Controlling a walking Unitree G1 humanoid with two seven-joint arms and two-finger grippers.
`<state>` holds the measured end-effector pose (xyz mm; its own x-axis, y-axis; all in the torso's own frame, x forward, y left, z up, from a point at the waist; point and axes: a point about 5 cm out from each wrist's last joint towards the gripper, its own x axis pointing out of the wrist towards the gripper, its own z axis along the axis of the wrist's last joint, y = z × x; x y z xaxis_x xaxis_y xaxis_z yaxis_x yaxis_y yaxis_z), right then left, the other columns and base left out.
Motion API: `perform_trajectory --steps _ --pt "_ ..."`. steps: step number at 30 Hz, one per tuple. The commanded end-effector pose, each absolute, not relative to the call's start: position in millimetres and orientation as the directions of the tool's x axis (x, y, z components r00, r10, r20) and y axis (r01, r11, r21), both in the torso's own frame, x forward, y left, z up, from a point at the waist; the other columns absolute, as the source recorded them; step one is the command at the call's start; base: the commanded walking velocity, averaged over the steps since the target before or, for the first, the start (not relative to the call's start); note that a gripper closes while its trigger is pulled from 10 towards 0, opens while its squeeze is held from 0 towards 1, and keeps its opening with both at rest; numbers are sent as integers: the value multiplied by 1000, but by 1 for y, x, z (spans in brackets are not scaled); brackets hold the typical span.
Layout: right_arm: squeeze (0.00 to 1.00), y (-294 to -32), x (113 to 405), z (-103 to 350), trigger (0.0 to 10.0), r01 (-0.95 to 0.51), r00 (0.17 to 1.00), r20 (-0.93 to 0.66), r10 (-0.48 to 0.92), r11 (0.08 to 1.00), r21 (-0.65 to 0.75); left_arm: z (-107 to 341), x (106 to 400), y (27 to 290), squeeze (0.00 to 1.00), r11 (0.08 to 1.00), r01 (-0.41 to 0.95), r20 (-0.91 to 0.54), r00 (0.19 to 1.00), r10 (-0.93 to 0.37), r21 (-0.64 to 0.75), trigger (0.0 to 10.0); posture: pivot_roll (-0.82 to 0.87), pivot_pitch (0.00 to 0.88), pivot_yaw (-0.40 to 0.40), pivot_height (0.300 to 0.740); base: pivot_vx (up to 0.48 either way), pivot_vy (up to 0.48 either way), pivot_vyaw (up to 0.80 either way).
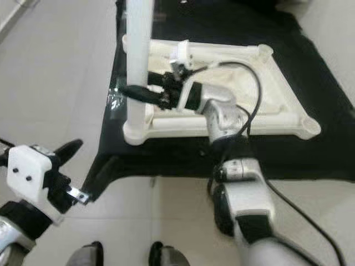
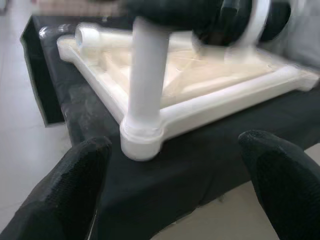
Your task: Building children table
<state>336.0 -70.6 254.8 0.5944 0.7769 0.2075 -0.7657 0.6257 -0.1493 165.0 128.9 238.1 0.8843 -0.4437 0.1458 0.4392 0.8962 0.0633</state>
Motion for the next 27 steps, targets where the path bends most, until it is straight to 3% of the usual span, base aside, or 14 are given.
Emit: perform_trajectory --steps 1,2,4,11,12,13,15,16,19,22,24,27 --pt "0 -81 316 159 0 -606 780 -254 572 791 -81 237 162 129 0 889 454 132 879 -458 62 10000 252 291 -153 740 0 0 0" --pt "0 -73 303 154 0 -603 786 -254 563 790 -115 238 162 128 0 887 457 133 877 -461 63 10000 235 274 -140 740 0 0 0" --pt "0 -66 303 158 0 -611 784 -230 576 781 -130 239 163 127 0 885 461 138 874 -465 62 10000 242 267 -138 740 0 0 0" --pt "0 -48 335 186 0 -602 798 -129 588 785 -148 241 165 126 0 883 464 146 871 -469 72 10000 244 254 -144 740 0 0 0" --pt "0 -47 340 191 3961 -611 792 -110 601 779 -141 241 165 126 0 884 462 148 871 -468 74 10000 246 255 -145 740 0 0 0" --pt "0 -46 344 196 10000 -626 780 -83 621 770 -125 242 165 126 0 884 461 148 872 -467 76 10000 246 255 -143 740 0 0 0" --pt "0 -47 346 201 10000 -641 767 -44 641 760 -104 241 165 126 0 884 462 148 871 -468 76 10000 244 257 -142 740 0 0 0" --pt "1000 -47 344 207 10000 -651 758 -12 652 755 -73 241 165 126 0 883 463 146 871 -469 76 10000 243 259 -141 740 0 0 0" --pt "1000 -47 341 214 10000 -682 729 32 684 729 -61 241 164 126 0 882 465 145 870 -470 74 10000 242 263 -141 740 0 0 0" --pt "1000 -52 338 233 10000 -752 642 118 758 652 -96 241 164 126 0 881 467 146 869 -472 70 10000 244 272 -145 740 0 0 0" --pt "1000 -52 338 233 10000 -752 642 118 758 652 -96 241 164 126 0 881 467 146 869 -472 70 10000 244 272 -145 740 0 0 0" --pt "1000 -64 351 253 10000 -822 509 143 849 529 -211 241 164 125 0 881 468 149 869 -472 66 10000 255 282 -153 740 0 0 0"
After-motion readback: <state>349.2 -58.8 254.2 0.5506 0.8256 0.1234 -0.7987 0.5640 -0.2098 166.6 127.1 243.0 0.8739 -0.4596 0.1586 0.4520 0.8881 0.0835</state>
